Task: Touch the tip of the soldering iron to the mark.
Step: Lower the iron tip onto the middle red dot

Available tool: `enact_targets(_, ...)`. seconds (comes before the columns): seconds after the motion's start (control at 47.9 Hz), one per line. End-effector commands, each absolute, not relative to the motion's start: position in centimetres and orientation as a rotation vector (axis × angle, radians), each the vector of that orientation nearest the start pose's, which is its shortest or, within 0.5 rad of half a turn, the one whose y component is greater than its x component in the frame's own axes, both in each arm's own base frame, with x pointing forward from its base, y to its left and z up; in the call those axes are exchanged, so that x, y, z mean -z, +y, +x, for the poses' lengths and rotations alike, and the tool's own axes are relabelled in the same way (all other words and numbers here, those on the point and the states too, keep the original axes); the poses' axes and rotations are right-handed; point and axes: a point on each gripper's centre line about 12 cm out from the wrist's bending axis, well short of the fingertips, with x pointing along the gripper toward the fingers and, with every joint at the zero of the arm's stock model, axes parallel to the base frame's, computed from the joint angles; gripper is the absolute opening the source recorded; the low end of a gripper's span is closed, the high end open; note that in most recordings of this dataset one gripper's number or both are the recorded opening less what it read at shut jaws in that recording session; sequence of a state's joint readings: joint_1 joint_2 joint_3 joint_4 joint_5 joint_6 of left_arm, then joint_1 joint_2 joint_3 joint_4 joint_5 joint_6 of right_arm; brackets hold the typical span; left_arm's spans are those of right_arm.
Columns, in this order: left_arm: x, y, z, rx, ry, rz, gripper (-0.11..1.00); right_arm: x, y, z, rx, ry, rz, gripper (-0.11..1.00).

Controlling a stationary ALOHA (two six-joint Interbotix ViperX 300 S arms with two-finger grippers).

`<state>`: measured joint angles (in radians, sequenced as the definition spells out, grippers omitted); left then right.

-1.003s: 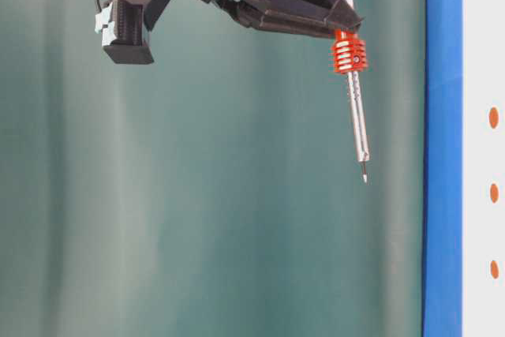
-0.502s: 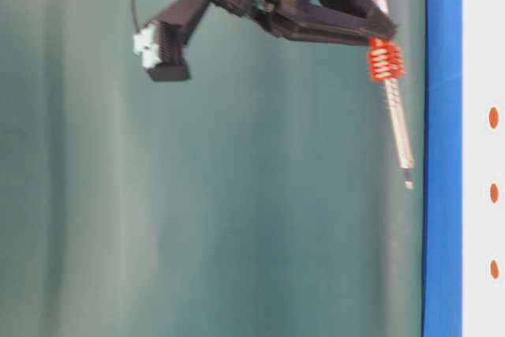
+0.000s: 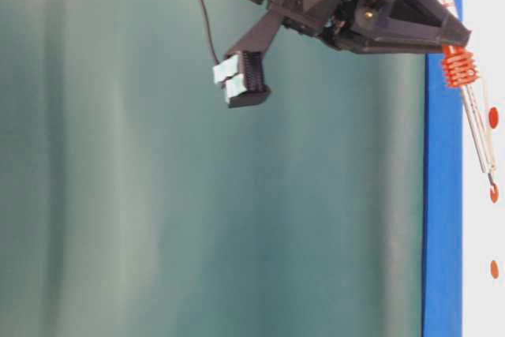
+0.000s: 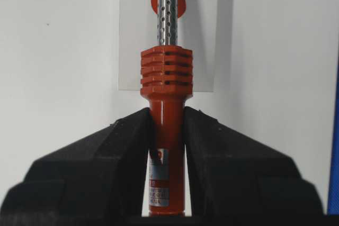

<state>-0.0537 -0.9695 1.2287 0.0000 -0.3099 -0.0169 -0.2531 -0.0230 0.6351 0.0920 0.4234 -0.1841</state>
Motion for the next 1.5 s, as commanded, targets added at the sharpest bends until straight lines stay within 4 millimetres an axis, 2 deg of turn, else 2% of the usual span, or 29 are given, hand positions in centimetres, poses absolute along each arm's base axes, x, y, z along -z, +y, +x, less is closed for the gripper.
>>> enact_targets(0.0, -27.92, -1.11, 19.51, 0.057, -0.065, -0.020, 0.00, -15.86, -8.58, 35.18, 0.148, 1.005, 0.058, 0.06)
enact_targets(1.484, -27.86, -1.11, 19.50, 0.057, -0.064, -0.020, 0.00, -15.85, -8.60, 35.27, 0.147, 1.014, 0.060, 0.06)
